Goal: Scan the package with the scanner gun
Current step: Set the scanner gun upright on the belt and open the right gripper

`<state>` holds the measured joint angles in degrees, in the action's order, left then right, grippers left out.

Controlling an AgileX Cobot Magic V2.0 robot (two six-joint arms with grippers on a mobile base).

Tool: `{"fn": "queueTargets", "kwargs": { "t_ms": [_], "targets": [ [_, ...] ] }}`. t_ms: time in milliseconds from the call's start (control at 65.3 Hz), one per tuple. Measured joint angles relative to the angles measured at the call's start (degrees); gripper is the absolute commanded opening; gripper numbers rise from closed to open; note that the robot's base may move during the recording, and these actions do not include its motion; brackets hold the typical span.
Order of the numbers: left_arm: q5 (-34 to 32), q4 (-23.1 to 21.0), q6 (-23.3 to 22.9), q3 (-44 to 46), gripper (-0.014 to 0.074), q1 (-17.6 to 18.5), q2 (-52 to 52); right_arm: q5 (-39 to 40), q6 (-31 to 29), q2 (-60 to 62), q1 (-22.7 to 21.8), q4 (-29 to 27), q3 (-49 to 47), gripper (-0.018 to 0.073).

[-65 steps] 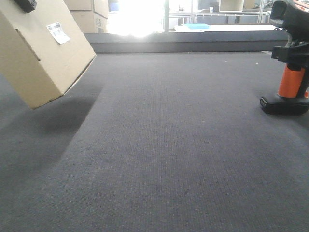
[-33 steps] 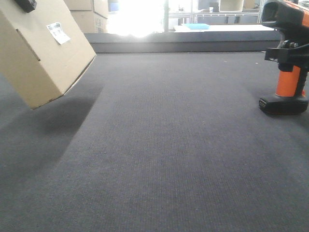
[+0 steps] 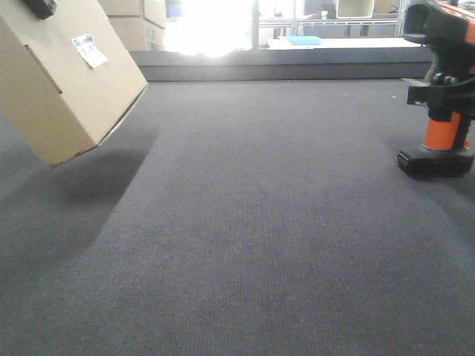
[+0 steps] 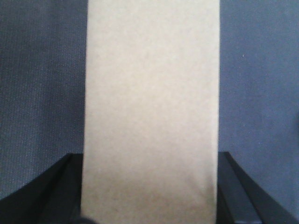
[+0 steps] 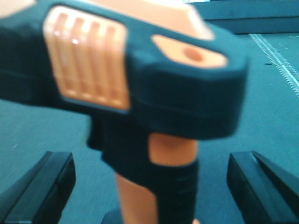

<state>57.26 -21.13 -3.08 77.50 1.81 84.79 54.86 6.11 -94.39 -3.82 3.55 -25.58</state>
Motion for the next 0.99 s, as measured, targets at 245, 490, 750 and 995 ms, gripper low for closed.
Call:
{"fn": "queueTargets", "kwargs": {
  "t_ms": [245,490,750,995],
  "targets": [
    [0.0,0.0,0.0,0.0,0.0172,0.0,0.0,2.4,0.0,2.5,0.0,0.3,6.9,0.0569],
    [0.0,0.0,0.0,0.0,0.0172,0.0,0.0,0.3,0.0,11.5,0.0,0.4,10.7,0.0549],
    [0.0,0.0,0.0,0.0,0.0172,0.0,0.0,-20.0,0.0,29.7,0.0,-1.0,10.7,0.0356],
    [0.0,0.0,0.0,0.0,0.0172,0.0,0.0,-36.6,0.0,45.3,0.0,-2.2,10.7,0.0046]
  ]
}}
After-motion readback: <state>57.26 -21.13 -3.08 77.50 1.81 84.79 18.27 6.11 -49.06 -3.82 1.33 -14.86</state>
